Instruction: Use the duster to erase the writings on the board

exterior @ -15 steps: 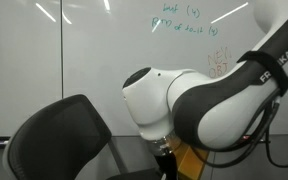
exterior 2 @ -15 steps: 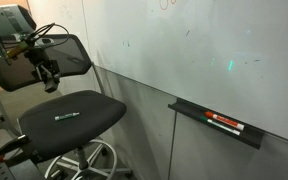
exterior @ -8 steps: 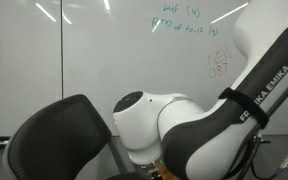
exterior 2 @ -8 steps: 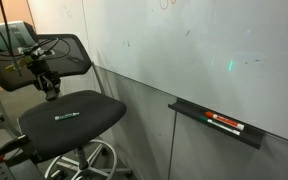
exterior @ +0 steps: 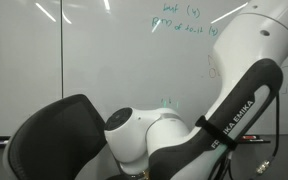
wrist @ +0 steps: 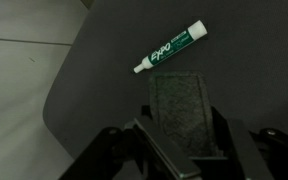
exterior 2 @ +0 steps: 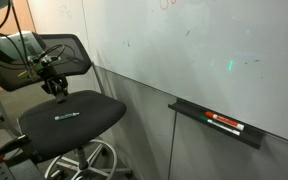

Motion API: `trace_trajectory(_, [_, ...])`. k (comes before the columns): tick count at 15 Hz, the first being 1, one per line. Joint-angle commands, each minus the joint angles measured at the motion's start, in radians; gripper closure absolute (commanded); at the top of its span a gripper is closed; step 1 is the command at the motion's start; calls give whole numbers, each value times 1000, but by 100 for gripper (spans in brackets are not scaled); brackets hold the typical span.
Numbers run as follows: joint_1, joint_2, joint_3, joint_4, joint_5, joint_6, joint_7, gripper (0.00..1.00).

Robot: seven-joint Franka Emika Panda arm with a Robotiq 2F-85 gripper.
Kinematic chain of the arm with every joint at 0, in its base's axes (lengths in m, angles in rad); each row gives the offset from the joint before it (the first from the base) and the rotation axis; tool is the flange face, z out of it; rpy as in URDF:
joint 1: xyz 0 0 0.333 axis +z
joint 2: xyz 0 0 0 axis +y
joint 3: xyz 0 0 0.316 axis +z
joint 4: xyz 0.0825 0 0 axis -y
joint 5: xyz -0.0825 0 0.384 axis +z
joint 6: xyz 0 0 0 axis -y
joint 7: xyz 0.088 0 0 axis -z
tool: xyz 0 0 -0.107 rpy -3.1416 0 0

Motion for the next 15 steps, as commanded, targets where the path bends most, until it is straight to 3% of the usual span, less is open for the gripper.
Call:
trace_trajectory(1, [27,35,-45,36,-19,7,-8,69])
trace_trajectory(3, [32,46,-54,45,-14,1,-13,19])
trace_trajectory(5, [38,48,-59,51,-13,-9,-22,17])
trace_trajectory(7, [35,39,-48,52,8,-35,-59,2])
trace_trajectory(8, [34,45,-55,36,8,-3,-26,0])
trace_trajectory(9, [35,45,-55,36,10,-4,-29,13])
trace_trajectory(11, [36,48,-56,36,10,-4,-29,0])
trace_trajectory(15, [36,49,-56,36,10,-3,-29,0])
